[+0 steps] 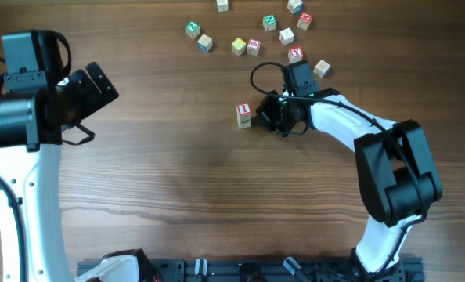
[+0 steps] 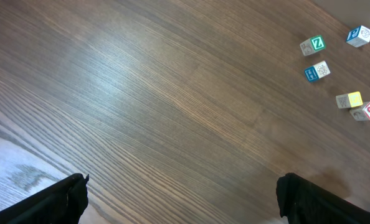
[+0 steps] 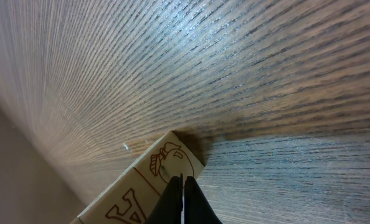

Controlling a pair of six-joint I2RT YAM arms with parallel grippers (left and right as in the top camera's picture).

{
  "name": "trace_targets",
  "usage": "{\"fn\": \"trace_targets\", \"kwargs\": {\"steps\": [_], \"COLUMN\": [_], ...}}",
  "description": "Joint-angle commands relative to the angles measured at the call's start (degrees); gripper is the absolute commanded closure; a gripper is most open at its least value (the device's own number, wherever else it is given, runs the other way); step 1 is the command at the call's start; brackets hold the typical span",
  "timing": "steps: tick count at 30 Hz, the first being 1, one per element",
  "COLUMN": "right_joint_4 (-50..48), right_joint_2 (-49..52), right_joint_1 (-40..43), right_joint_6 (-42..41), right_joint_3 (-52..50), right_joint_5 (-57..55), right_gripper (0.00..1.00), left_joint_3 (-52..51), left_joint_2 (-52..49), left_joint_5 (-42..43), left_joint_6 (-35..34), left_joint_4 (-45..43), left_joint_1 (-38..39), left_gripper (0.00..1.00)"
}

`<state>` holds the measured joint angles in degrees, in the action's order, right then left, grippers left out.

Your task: Form a tower

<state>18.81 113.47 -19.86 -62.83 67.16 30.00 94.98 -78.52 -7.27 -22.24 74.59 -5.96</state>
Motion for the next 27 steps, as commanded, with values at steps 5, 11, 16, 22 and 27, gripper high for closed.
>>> {"fn": "trace_targets", "kwargs": {"steps": [5,11,16,22,27], "right_joint_4": [0.02,0.07,0.09,0.37,0.79], "right_joint_2": [1.44,1.44,1.44,1.44,1.44], "right_joint_1": [-0.35,-0.35,-0.35,-0.35,-0.35], "right_joint_6": [-0.35,-0.33,-0.26,-0.24,-0.28], "right_joint_3": [-0.44,-0.44,-0.44,-0.44,-0.44], "right_joint_5": [1.86,2.27,2.93,3.15,3.19], "right_gripper": [0.96,0.96,0.96,0.96,0.96], "left_joint_3": [-0.07,-0.07,-0.07,-0.07,-0.07], "left_joint_2": [0.83,0.83,0.83,0.83,0.83], "left_joint_5": [-0.31,-0.31,-0.31,-0.31,-0.31], "left_joint_6": [-0.57,-0.55,-0.55,-0.55,-0.55], "left_joint_4": [-0.15,-0.15,-0.15,-0.15,-0.15], "left_joint_1": [-0.22,-0.22,-0.22,-0.22,-0.22], "left_gripper": [0.0,0.0,0.0,0.0,0.0]}}
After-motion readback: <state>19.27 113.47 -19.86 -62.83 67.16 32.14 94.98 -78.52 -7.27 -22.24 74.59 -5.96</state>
